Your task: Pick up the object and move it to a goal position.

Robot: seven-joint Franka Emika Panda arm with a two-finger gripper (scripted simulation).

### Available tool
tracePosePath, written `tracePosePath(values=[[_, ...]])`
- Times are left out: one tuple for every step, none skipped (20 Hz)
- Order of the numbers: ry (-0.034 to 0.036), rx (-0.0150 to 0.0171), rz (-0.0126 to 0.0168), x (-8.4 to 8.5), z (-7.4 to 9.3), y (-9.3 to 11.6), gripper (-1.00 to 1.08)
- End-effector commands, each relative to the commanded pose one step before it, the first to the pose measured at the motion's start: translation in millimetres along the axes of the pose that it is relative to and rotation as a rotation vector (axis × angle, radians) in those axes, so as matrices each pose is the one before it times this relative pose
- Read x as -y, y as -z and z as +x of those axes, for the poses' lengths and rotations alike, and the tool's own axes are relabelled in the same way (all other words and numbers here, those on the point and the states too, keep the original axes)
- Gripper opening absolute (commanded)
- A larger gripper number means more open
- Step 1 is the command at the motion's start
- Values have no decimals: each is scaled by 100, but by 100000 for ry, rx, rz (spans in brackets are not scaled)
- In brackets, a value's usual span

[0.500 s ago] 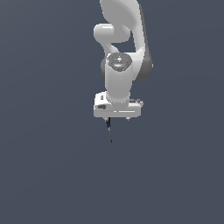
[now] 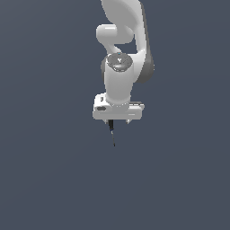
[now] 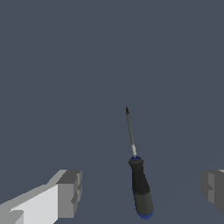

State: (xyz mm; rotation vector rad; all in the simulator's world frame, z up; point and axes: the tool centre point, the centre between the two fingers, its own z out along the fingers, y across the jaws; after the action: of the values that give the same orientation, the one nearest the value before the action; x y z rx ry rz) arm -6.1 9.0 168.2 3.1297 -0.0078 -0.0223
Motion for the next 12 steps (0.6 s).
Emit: tracePosePath(values=[[-441,19,-568,-372,-50,40,100],[0,0,0,-15,-4,-3,100],[47,-1,50,44,6,-5,100],[25,1,65,55,13,15,100],[0,0,0,8,2,4,100],[68,-5,8,-15,-14,-43,100],[119,-9,-1,-37,-29,-91,100],[206,-16,11,-39,-43,-138,100],[283,-22,23,-45,-58,-184,100],[363,-28,34,-50,-74,-230,100],[433,-33,43,-61,-90,-276,100],[508,-39,51,-69,-108,-320,100]])
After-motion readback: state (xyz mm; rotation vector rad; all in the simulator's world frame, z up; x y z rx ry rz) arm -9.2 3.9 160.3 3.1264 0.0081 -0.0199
